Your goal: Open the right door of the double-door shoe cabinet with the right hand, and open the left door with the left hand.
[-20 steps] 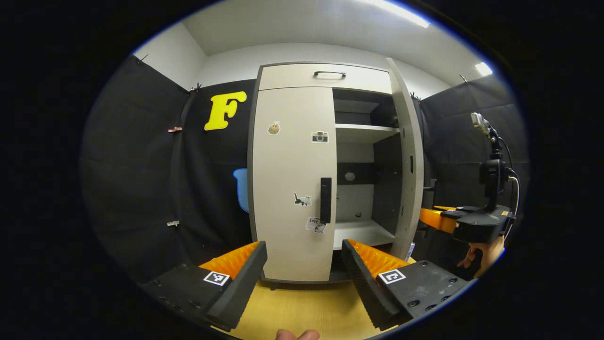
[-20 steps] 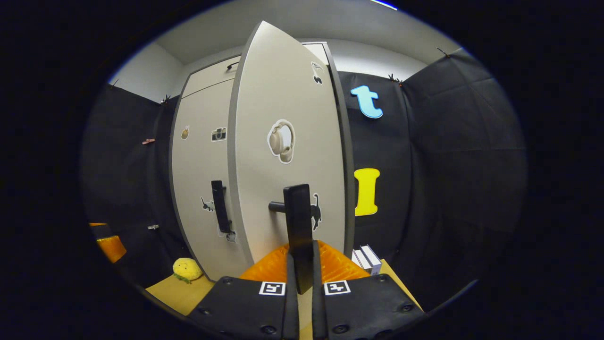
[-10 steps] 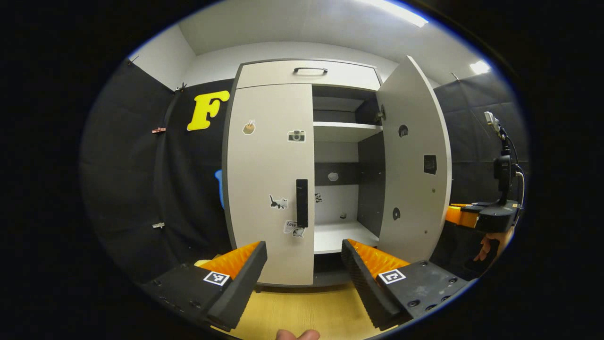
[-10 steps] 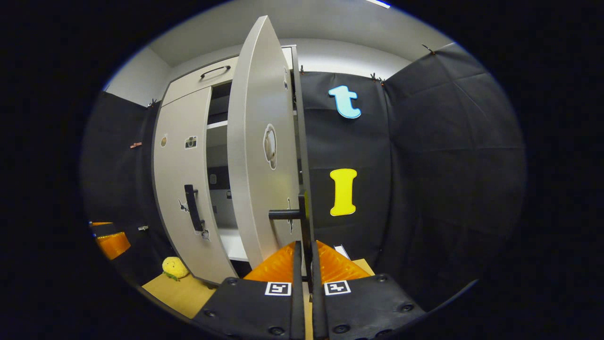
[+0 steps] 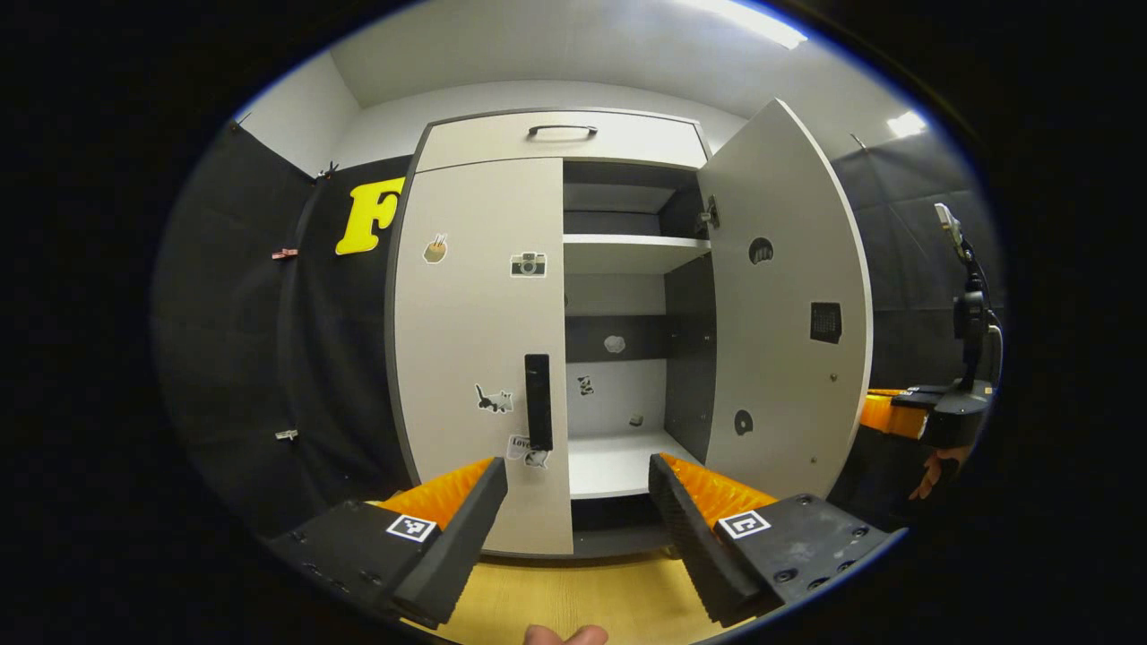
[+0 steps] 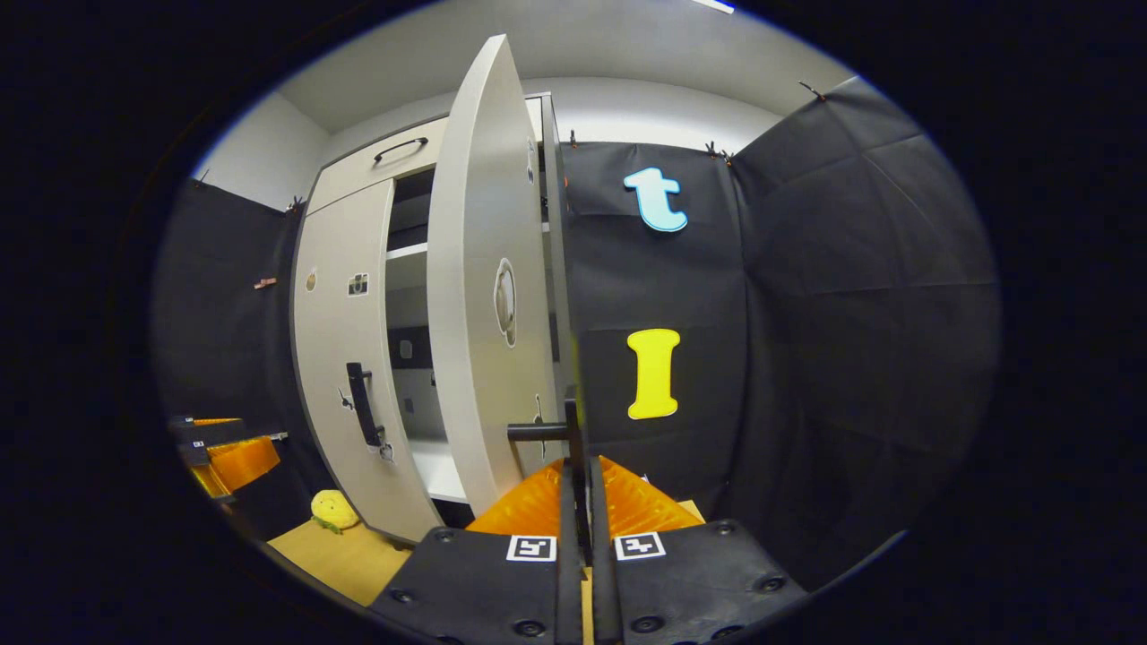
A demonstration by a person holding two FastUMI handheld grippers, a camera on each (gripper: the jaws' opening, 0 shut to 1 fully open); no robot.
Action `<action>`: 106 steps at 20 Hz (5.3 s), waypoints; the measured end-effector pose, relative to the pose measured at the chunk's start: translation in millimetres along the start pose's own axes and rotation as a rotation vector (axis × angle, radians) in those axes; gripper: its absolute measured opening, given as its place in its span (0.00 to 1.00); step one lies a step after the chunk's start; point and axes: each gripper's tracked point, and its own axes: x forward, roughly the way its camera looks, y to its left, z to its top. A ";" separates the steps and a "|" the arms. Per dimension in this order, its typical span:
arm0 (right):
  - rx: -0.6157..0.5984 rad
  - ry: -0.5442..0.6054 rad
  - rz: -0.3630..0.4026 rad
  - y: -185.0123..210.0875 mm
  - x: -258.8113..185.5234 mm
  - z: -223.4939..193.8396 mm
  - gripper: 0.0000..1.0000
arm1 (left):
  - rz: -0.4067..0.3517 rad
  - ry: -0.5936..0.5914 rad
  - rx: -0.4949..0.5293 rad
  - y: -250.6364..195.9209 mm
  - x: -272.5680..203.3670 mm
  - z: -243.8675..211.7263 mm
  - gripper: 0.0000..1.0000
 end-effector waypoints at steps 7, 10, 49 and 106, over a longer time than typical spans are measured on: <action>-0.032 -0.054 -0.001 -11.7 -12.7 17.4 0.34 | 0.029 -0.035 -0.021 18.4 46.1 14.3 0.98; -0.042 -0.046 -0.042 -30.0 -16.2 14.9 0.76 | 0.055 -0.034 -0.006 30.4 75.3 13.1 1.00; -0.025 -0.095 -0.096 -29.0 -72.4 24.9 0.98 | 0.029 0.065 -0.029 69.1 217.5 -34.6 0.23; -0.080 -0.091 0.003 146.4 -78.5 2.7 0.98 | 0.060 0.072 -0.083 125.7 202.1 -38.0 0.16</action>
